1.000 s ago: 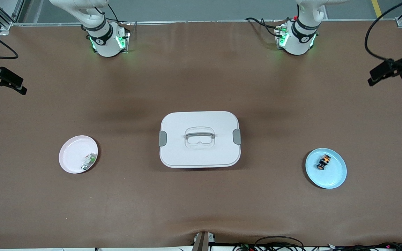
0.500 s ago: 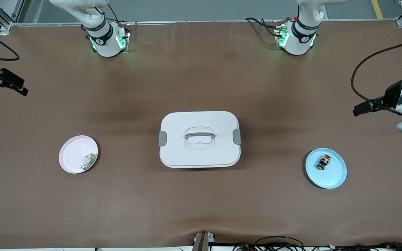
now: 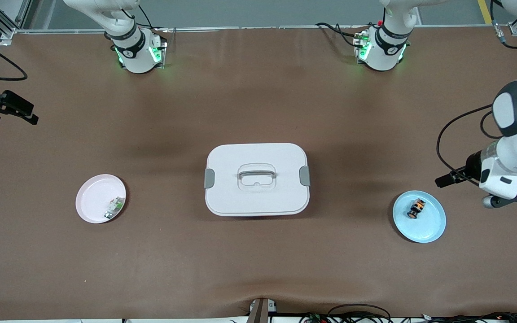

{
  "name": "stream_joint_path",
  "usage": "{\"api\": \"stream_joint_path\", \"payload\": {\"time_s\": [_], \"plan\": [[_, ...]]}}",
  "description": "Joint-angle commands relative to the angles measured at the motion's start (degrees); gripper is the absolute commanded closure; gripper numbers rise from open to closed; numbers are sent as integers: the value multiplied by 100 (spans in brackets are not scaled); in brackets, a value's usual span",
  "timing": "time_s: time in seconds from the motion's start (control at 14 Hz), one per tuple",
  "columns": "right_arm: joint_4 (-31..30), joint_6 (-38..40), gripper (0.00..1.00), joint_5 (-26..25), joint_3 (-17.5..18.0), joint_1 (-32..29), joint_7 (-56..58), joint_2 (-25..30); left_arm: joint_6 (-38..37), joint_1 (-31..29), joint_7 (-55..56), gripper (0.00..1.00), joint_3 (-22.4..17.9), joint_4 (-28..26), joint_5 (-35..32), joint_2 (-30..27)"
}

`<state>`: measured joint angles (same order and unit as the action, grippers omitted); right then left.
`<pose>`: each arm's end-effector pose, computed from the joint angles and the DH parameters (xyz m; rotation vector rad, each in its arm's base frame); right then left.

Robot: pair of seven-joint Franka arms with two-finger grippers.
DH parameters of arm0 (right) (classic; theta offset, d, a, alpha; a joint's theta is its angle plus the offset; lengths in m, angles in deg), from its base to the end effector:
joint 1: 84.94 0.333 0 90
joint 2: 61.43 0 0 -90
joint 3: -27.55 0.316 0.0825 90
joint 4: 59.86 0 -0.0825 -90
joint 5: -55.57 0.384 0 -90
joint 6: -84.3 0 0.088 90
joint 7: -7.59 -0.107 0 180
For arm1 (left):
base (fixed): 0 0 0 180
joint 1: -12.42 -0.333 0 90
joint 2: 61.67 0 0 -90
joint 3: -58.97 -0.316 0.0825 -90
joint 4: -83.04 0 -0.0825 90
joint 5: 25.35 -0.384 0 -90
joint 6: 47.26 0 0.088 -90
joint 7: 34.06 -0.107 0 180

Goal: Transfer orange switch to right arm and place
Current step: 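Reach the left gripper down to the orange switch on the blue plate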

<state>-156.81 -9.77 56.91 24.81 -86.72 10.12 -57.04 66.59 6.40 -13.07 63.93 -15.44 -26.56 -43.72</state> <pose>0.5346 -0.0409 0.6150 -3.1154 0.0561 -0.0434 0.6392 0.0176 0.4010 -3.0844 -0.5924 0.0698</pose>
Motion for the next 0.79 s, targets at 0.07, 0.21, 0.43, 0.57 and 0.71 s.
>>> {"api": "stream_joint_path", "payload": {"time_s": [0.07,0.21,0.43,0.57,0.71], "plan": [[273,72,0,6,19,20,2,-227,357,22,843,0,22,-93,-46,305],[334,72,0,6,37,46,2,-332,584,-4,1073,0,22,-84,-37,542],[370,72,0,6,37,107,-7,-394,962,-21,1626,0,22,-84,-11,885],[361,72,0,6,37,99,-7,-412,1208,-65,1908,0,22,-93,-11,1026],[361,63,0,24,37,107,-16,-412,1358,-170,1944,0,22,-84,-2,1167]]}}
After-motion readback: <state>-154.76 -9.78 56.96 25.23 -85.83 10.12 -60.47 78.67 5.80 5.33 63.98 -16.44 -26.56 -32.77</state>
